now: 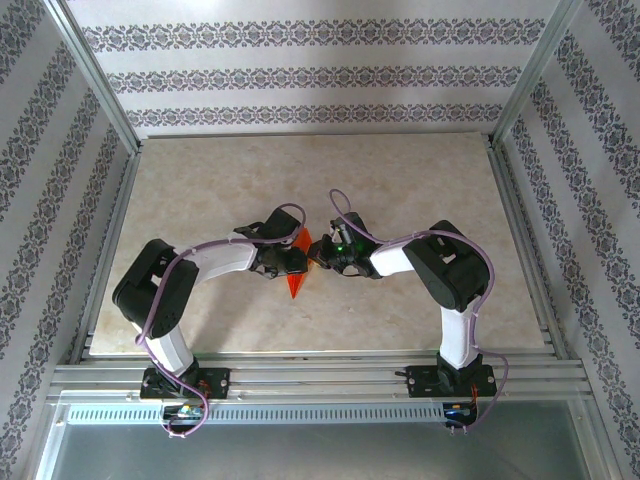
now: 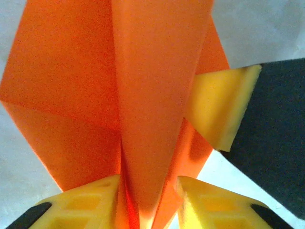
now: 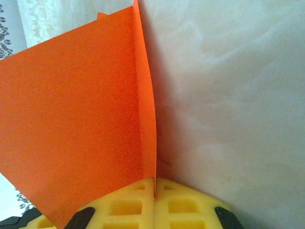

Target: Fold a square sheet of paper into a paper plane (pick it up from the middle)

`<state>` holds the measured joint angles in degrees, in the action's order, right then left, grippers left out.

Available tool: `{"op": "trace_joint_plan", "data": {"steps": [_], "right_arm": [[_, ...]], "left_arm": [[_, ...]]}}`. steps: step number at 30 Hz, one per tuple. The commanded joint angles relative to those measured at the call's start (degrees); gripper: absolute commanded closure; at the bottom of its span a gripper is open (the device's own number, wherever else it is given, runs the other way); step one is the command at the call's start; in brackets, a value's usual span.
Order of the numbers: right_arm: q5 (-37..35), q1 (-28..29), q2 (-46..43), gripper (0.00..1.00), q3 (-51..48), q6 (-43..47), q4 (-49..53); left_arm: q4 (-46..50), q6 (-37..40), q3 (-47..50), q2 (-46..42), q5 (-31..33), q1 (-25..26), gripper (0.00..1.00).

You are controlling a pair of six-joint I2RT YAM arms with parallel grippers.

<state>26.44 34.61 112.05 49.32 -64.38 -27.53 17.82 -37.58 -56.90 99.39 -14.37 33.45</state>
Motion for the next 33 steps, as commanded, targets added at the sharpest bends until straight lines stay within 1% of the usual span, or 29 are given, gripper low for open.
{"op": "trace_joint_plan", "data": {"steps": [1,4,8,11,13,16,19,23,29,33], "right_arm": [[0.0,-0.3,1.3,1.00,-0.3,-0.1,-0.7],[0.2,-0.4,1.3,1.00,-0.2,-0.3,-0.6],[0.5,-0.6,1.2,0.99,-0.3,-0.5,-0.9],[0.3,-0.8,0.0,0.87,-0.8,-0.1,-1.0],[0.1,-1.2,-1.5,0.82,-1.2,0.6,-0.5],[-0.6,-2.5,-4.6,0.77,-2.7,1.5,0.1],[-1.4,-4.7,-8.4,0.73,-4.8,2.6,1.1],[-3.2,-7.3,-13.3,0.72,-7.2,4.8,4.0],[-6.7,-8.8,-18.5,0.72,-8.2,7.7,9.8],[-7.9,-9.0,-20.1,0.70,-8.2,8.6,11.6]], "left_arm": [[3.4,2.1,-1.9,0.3,3.3,0.9,0.68],[4.0,2.3,-2.1,0.2,4.6,1.2,0.70],[5.0,2.3,-2.6,1.0,5.5,1.4,0.77],[5.9,2.3,-3.1,1.2,6.4,1.5,0.83],[6.6,2.3,-3.4,1.0,7.2,1.5,0.87],[7.8,2.3,-3.6,0.1,8.7,1.5,0.90],[9.9,3.1,-4.2,-1.3,11.1,1.5,0.91],[13.7,4.4,-5.9,-1.7,14.4,1.5,0.91],[14.8,2.8,-7.0,1.4,14.9,1.6,0.88],[15.0,2.3,-7.8,3.6,14.7,2.5,0.86]]}}
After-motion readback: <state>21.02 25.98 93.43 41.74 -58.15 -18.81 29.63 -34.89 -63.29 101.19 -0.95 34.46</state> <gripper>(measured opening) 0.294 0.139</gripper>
